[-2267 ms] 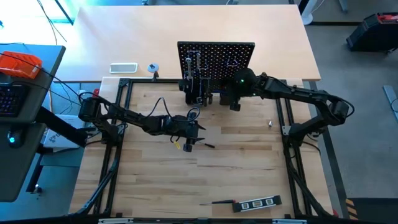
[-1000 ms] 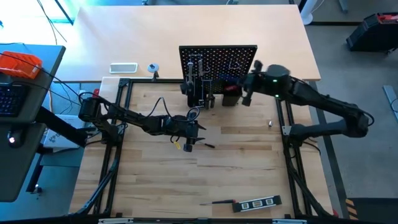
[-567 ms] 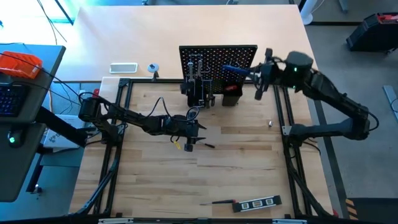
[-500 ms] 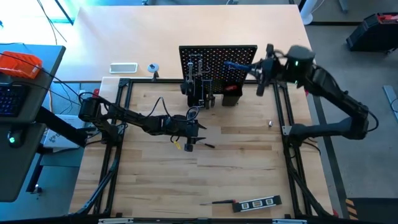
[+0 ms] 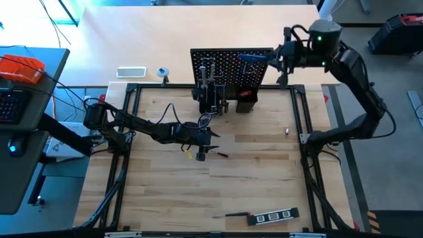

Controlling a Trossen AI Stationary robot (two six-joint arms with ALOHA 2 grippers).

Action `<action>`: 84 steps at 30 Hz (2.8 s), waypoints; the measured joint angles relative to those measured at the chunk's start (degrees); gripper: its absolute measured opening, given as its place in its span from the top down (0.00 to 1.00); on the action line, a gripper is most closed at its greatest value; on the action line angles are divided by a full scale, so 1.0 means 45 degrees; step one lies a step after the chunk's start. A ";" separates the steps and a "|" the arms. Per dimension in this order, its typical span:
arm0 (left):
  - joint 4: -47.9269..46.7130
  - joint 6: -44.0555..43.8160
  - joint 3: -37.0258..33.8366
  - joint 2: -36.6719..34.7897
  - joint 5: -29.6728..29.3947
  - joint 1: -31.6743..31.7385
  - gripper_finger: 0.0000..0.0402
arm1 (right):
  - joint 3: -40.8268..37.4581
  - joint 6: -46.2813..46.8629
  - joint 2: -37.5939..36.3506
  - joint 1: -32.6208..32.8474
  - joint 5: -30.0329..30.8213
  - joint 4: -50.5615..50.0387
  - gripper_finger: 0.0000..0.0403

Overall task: Hang tools onto peg board
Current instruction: Hang the pick tool on the pegboard

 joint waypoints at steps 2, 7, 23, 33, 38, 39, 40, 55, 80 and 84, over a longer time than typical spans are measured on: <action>-0.0030 0.0000 0.0000 0.0000 0.0001 0.0000 0.50 | 0.0554 -0.0069 0.0306 -0.0327 -0.0219 -0.0402 0.98; -0.0038 -0.0014 0.0000 0.0000 0.0001 0.0000 0.50 | 0.1017 -0.0788 0.0869 -0.1127 -0.0482 -0.1267 0.98; -0.0189 -0.0093 0.0000 0.0000 0.0005 -0.0005 0.50 | 0.0371 -0.1979 0.1543 -0.1798 -0.1780 -0.2003 0.98; -0.0306 -0.0102 0.0000 0.0000 0.0006 -0.0044 0.50 | -0.2086 -0.2104 0.0932 -0.1943 -0.1602 0.0148 0.98; -0.0336 -0.0102 0.0000 0.0000 0.0010 -0.0044 0.50 | -0.2994 -0.2064 0.0155 -0.1944 -0.1248 0.0590 0.98; -0.0322 -0.0093 0.0000 0.0000 0.0010 -0.0044 0.50 | -0.3206 -0.2076 -0.0012 -0.1944 -0.1058 0.0601 0.98; -0.0267 -0.0092 0.0000 0.0000 0.0010 -0.0044 0.50 | -0.3453 -0.2067 -0.0179 -0.1938 -0.0868 0.0673 0.97; 0.0136 -0.0463 0.0000 -0.0005 0.0015 -0.0034 0.50 | -0.7218 -0.1211 -0.1479 -0.1672 -0.0136 0.4270 0.93; -0.1452 -0.0398 -0.0005 -0.0133 0.0155 -0.0233 0.50 | -0.7531 -0.0522 -0.2549 -0.0476 0.2571 0.5388 0.56; -0.2142 -0.0278 0.0000 -0.0307 0.1040 -0.0306 0.50 | -0.7531 -0.0509 -0.3526 -0.0076 0.2852 0.5366 0.55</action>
